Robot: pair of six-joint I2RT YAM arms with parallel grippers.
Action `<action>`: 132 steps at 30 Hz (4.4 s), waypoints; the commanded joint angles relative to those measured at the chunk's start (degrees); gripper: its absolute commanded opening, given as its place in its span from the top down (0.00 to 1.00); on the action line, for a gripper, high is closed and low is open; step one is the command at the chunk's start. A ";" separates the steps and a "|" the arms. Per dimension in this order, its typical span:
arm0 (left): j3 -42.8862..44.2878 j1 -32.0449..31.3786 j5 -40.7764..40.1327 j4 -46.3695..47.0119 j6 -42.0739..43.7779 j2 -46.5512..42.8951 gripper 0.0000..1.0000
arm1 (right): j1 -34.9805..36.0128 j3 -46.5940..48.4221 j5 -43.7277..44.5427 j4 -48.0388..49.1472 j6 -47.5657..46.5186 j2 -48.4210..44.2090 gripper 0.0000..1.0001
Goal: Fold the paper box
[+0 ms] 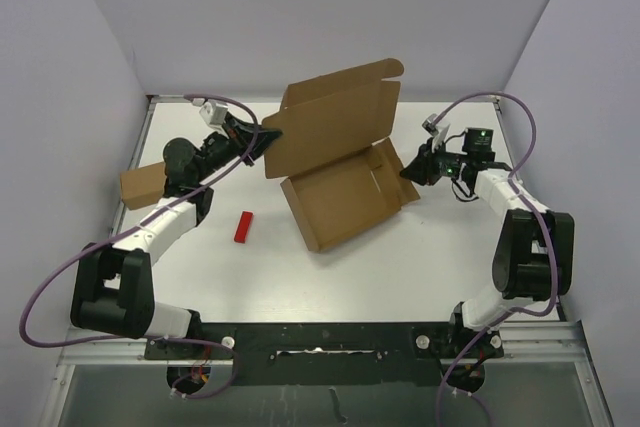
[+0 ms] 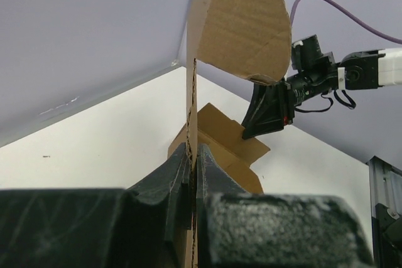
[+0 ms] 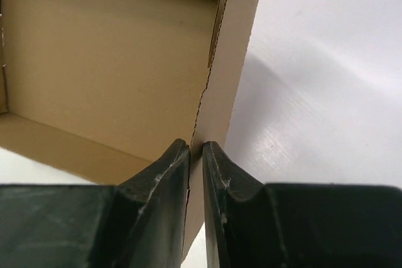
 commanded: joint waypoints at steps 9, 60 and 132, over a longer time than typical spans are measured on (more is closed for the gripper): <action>-0.38 -0.66 4.21 3.50 1.26 -2.86 1.00 | -2.07 3.92 -14.22 -7.66 -0.32 4.92 0.62; -1.39 -0.48 7.24 9.26 1.41 -4.46 1.00 | -3.76 11.12 -15.81 -22.63 -8.49 12.92 0.84; -4.07 -1.66 0.20 4.21 3.84 -6.75 1.00 | 9.23 -13.53 1.94 4.42 20.55 -3.23 0.44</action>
